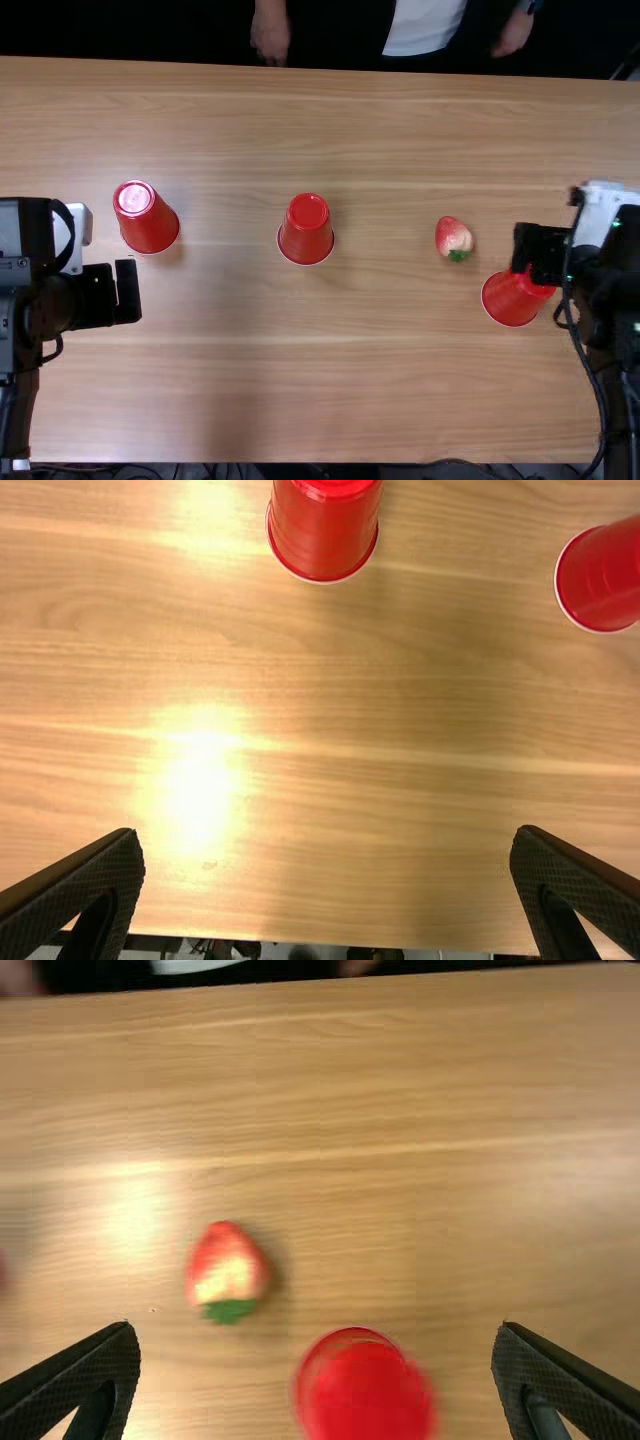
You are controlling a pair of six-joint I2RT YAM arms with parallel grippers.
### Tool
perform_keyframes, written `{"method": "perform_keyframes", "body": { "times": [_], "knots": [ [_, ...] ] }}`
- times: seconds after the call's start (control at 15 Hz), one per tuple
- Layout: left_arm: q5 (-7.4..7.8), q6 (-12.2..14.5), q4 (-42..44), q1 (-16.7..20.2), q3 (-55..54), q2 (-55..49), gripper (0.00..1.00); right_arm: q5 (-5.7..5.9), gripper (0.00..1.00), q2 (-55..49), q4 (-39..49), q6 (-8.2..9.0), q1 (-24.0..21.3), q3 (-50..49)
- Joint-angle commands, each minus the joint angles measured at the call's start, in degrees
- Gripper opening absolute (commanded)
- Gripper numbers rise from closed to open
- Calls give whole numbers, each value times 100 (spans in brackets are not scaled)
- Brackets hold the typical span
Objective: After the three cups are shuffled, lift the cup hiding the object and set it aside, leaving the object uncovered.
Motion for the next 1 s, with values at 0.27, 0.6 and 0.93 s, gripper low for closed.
{"method": "perform_keyframes", "body": {
  "times": [0.27,0.6,0.93],
  "knots": [
    [-4,13,70,-12,-590,-529,100,-27,100,-13,-119,612,1323,190],
    [7,13,91,-21,-915,-1136,100,-27,100,-681,-1132,855,1675,181],
    [18,23,102,-21,-1741,-1979,100,-16,100,-1938,-2028,960,1657,-65]
  ]
}}
